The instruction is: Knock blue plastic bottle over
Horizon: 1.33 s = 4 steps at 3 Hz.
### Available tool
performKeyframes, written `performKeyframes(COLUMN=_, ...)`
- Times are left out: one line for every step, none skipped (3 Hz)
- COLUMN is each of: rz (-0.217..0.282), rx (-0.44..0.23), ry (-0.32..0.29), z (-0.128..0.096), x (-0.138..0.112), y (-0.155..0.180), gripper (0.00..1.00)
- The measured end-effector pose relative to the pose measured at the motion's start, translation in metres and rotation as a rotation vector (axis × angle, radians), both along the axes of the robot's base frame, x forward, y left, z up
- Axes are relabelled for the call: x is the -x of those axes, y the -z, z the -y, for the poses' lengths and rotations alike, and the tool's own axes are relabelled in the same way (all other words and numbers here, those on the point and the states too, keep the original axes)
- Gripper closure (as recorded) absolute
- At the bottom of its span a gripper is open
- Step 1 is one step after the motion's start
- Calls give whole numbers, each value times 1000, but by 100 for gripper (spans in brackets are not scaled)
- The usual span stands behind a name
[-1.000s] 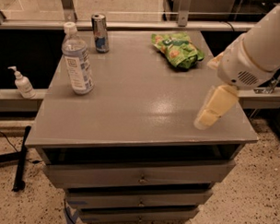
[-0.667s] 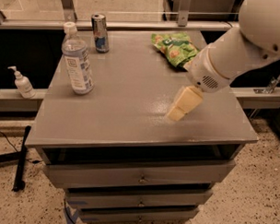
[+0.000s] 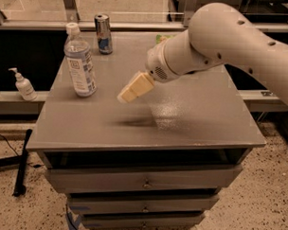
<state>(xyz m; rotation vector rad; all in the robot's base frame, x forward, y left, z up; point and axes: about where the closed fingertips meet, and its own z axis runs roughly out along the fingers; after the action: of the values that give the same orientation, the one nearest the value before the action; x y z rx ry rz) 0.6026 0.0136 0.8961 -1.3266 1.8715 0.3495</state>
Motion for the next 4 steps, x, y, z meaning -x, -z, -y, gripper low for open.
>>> performKeyframes(rz=12, rx=-155, ry=-2, z=-50, x=-19, y=-8, gripper=0)
performKeyframes(rz=-9, rx=-277, ry=-25, z=-87, x=-25, y=-6, gripper=0)
performKeyframes(rz=-34, rx=-393, ry=-58, z=-118, x=-27, y=-6, gripper=0)
performKeyframes(rz=-50, rx=-486, ry=-102, z=-143, x=-24, y=-10, gripper=6)
